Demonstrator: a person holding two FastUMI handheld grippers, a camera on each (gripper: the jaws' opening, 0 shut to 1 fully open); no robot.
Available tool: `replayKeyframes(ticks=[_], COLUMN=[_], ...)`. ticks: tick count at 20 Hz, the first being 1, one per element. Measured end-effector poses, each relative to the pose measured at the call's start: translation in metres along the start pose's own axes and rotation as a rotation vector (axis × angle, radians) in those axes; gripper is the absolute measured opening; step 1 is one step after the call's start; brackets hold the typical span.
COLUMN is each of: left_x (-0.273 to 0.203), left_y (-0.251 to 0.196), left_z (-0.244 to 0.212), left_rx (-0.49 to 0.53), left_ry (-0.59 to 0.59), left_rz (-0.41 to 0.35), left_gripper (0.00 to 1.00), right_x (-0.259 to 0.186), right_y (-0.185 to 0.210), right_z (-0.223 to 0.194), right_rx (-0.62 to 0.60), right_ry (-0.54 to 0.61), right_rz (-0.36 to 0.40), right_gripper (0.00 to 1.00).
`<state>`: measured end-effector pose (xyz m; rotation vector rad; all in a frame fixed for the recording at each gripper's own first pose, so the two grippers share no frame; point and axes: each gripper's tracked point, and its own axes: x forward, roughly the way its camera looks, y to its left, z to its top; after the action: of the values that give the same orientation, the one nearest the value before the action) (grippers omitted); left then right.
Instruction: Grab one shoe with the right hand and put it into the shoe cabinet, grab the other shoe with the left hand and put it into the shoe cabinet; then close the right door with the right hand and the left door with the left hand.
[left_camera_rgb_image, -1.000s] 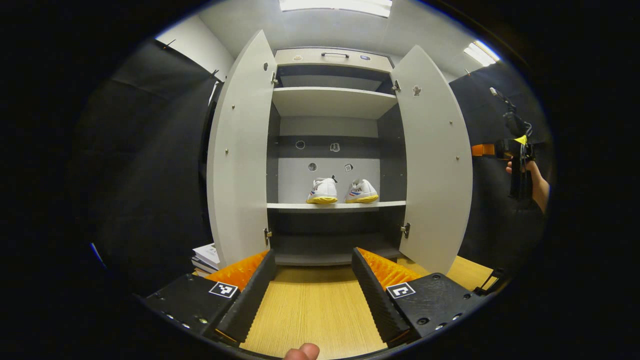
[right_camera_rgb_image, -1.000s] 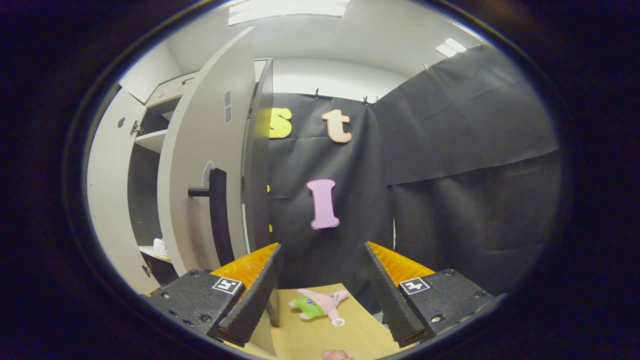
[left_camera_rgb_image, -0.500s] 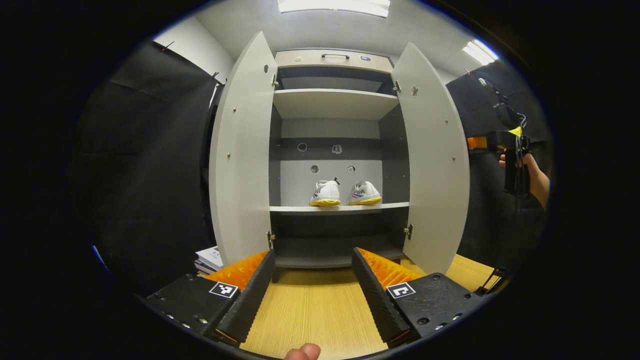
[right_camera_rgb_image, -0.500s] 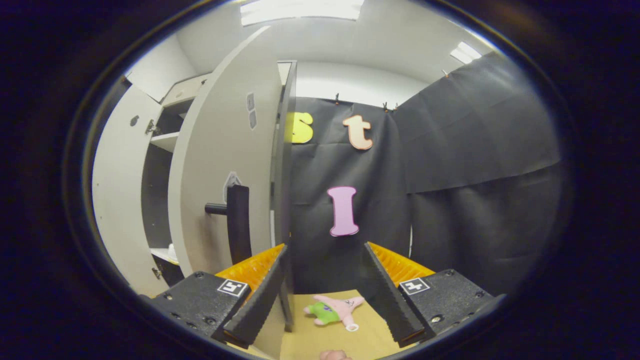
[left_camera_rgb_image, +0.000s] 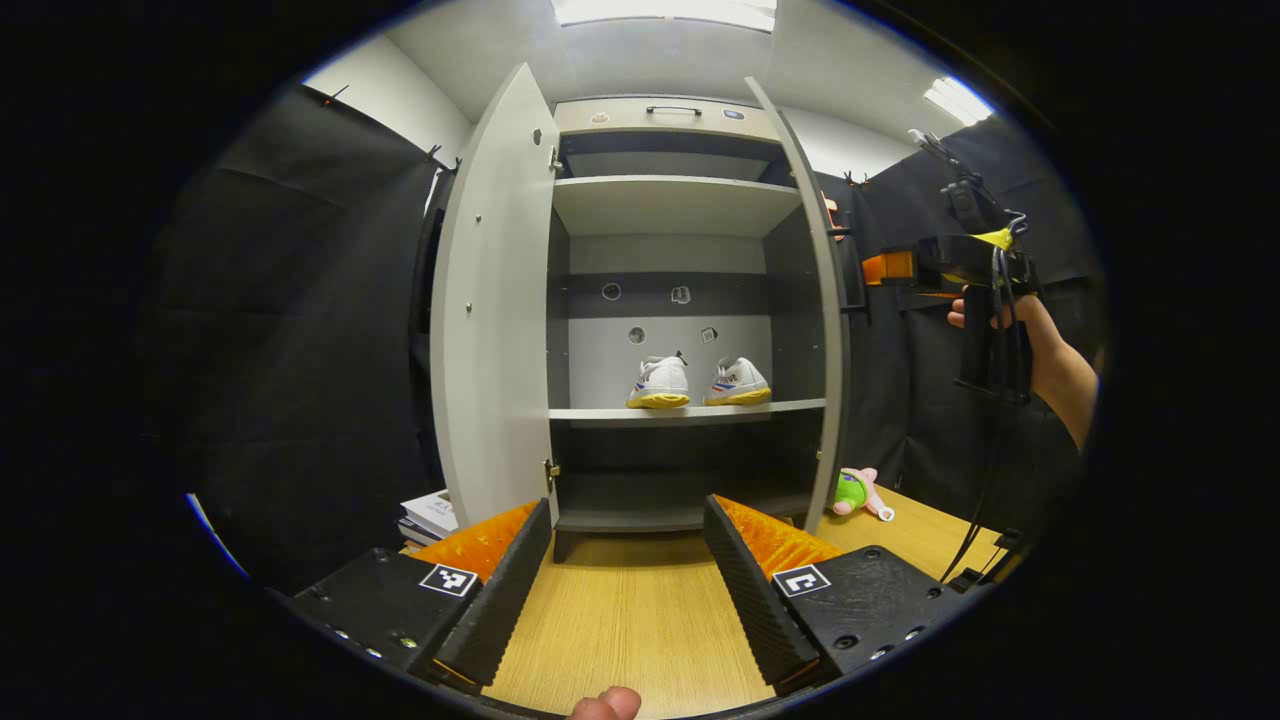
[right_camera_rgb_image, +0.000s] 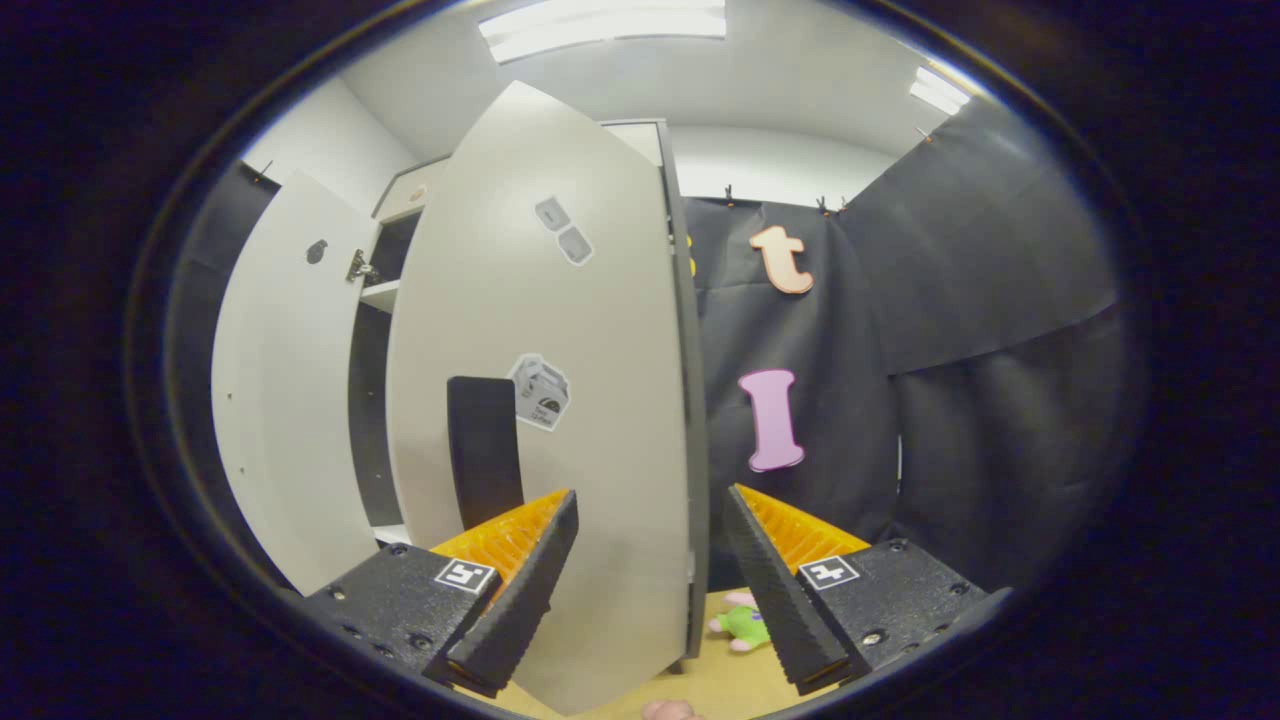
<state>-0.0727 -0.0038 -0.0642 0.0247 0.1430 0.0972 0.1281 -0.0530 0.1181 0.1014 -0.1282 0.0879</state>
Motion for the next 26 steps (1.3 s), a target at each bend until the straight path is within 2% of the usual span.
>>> replayKeyframes(ticks=[1,2,6,8,12,15,17,18,19,23,24,26], left_x=[-0.001,-0.004,-0.009,-0.007,-0.004,-0.007,-0.014,-0.016,-0.017,-0.015,-0.010,0.002], left_y=[0.003,0.006,0.020,0.026,0.028,0.036,0.062,0.076,0.090,0.157,0.173,0.198], left_z=[-0.001,-0.002,-0.007,-0.008,-0.009,-0.015,-0.013,-0.009,-0.002,0.015,0.021,0.033], left_rx=[-0.005,-0.010,-0.015,-0.011,-0.021,-0.036,-0.035,-0.034,-0.033,0.044,0.046,-0.024], left_ry=[0.001,0.003,0.015,0.017,0.022,0.037,0.026,0.010,-0.010,-0.021,-0.021,-0.032], left_rz=[0.009,0.017,0.052,0.058,0.058,0.071,0.156,0.200,0.231,0.362,0.383,0.406], left_gripper=[0.92,0.92,0.92,0.92,0.92,0.92,0.91,0.92,0.92,0.93,0.93,0.93], right_x=[0.008,0.017,0.030,0.030,-0.013,-0.058,-0.090,-0.103,-0.115,-0.155,-0.159,-0.163], right_y=[0.012,0.021,0.024,0.025,0.017,0.020,0.024,0.024,0.024,0.031,0.039,0.055], right_z=[0.001,0.003,0.024,0.030,0.024,-0.011,-0.041,-0.055,-0.070,-0.110,-0.116,-0.128], right_rx=[0.004,0.000,-0.039,-0.043,-0.038,-0.034,-0.016,-0.015,-0.024,-0.005,0.000,-0.003], right_ry=[-0.002,-0.007,-0.075,-0.076,-0.066,-0.020,0.013,0.029,0.053,0.095,0.101,0.130], right_rz=[0.016,0.022,-0.015,-0.009,0.015,0.066,0.084,0.079,0.075,0.071,0.097,0.161], right_gripper=[1.00,0.95,0.96,0.96,0.96,0.96,0.96,0.92,0.96,0.96,0.96,0.93])
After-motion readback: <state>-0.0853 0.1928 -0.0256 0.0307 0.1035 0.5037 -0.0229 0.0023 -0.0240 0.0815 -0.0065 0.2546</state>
